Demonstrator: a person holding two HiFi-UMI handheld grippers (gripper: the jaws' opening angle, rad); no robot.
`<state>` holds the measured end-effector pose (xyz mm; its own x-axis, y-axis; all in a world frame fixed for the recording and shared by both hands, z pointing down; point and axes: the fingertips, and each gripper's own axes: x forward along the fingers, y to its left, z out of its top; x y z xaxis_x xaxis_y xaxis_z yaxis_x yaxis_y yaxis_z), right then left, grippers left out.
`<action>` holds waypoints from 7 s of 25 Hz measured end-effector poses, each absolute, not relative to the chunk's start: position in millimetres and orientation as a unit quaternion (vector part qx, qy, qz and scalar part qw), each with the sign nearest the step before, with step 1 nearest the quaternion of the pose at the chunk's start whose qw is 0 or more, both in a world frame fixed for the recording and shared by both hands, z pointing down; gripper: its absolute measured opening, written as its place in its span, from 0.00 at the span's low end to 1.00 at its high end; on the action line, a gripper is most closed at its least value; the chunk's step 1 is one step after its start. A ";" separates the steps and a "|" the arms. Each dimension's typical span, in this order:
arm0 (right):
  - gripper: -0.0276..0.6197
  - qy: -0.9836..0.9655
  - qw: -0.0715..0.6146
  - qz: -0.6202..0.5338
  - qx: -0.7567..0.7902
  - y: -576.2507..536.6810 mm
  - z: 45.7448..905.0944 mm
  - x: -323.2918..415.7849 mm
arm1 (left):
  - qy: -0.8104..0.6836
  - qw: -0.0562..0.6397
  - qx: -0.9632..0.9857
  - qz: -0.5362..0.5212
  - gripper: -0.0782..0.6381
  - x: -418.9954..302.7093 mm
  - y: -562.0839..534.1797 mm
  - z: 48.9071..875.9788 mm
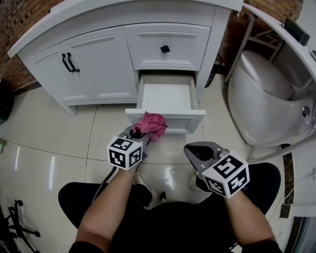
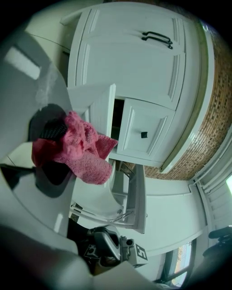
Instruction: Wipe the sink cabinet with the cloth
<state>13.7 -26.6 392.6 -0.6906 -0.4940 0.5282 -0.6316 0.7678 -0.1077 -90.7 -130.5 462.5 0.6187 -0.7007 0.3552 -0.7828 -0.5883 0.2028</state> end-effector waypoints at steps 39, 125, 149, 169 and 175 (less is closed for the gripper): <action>0.05 -0.903 0.219 0.169 0.330 -27.3 394.5 45.3 | -0.289 0.132 0.925 0.208 0.23 54.3 -88.0 541.0; 0.05 -0.912 0.155 0.133 0.356 -39.4 343.9 23.6 | -0.377 0.165 0.903 0.123 0.23 -110.6 -68.2 375.5; 0.05 -0.906 0.164 0.136 0.366 23.6 355.2 24.5 | -0.335 0.141 0.921 0.142 0.24 -106.0 7.4 362.2; 0.05 -0.907 0.166 0.130 0.365 27.8 357.0 23.4 | -0.329 0.146 0.924 0.129 0.24 -102.4 11.9 365.8; 0.05 -0.905 0.169 0.130 0.369 28.0 359.4 24.5 | -0.332 0.143 0.924 0.126 0.24 -101.4 9.2 364.7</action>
<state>24.5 28.0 359.4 -0.6706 -0.6235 0.4020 -0.7115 0.6939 -0.1106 -101.4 9.2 364.7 0.7474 -0.5779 0.3278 -0.6500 -0.7380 0.1811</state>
